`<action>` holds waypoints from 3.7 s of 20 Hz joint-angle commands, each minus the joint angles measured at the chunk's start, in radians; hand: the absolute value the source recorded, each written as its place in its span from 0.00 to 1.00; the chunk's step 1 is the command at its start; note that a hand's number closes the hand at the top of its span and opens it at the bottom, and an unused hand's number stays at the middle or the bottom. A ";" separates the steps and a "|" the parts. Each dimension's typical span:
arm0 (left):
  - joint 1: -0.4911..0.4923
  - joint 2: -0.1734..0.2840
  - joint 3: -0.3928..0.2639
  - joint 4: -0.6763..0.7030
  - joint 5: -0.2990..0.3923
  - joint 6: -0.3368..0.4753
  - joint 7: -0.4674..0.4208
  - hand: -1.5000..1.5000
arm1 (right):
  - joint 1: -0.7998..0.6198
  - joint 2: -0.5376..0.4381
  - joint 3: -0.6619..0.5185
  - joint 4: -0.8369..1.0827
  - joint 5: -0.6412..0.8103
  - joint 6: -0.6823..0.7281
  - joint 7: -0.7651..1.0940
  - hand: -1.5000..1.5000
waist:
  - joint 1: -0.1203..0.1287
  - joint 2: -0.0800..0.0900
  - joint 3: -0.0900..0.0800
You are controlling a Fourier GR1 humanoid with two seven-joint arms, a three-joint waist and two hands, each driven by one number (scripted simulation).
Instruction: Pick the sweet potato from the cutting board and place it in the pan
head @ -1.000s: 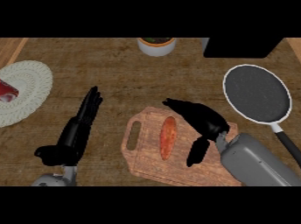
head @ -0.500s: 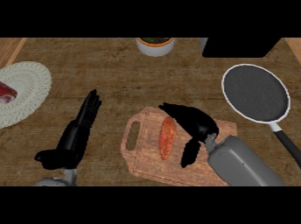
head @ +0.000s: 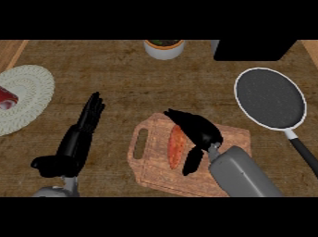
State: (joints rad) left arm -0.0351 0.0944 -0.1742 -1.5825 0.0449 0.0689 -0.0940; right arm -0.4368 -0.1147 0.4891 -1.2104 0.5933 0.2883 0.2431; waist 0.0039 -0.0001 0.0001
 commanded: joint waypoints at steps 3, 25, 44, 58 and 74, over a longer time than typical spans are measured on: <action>0.029 -0.011 0.005 -0.080 -0.031 0.008 0.048 0.50 | 0.002 0.048 -0.051 0.100 0.079 0.010 -0.062 0.00 | 0.001 0.000 0.000; -0.029 -0.041 0.029 -0.077 -0.045 -0.012 0.105 0.50 | -0.054 0.063 -0.058 0.347 0.313 -0.227 -0.299 1.00 | -0.001 -0.001 0.000; 0.038 -0.076 0.005 0.018 -0.059 -0.025 -0.029 0.50 | -0.008 0.114 -0.082 -0.299 0.604 -0.501 0.500 1.00 | -0.009 -0.004 -0.001; -0.016 -0.072 0.029 0.031 -0.079 -0.019 -0.013 0.50 | 0.128 -0.028 -0.457 -0.224 0.368 -0.754 0.227 1.00 | -0.004 0.003 0.001; 0.000 -0.063 0.023 -0.035 -0.065 -0.046 0.033 0.50 | -0.185 -0.246 -0.798 0.499 0.095 -1.120 -0.319 1.00 | 0.024 0.009 0.002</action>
State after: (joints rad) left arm -0.0382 0.0270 -0.1451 -1.5744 -0.0192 0.0256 -0.0961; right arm -0.5546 -0.3123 -0.2342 -0.8835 0.7980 -0.7800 0.0888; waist 0.0211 0.0083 0.0019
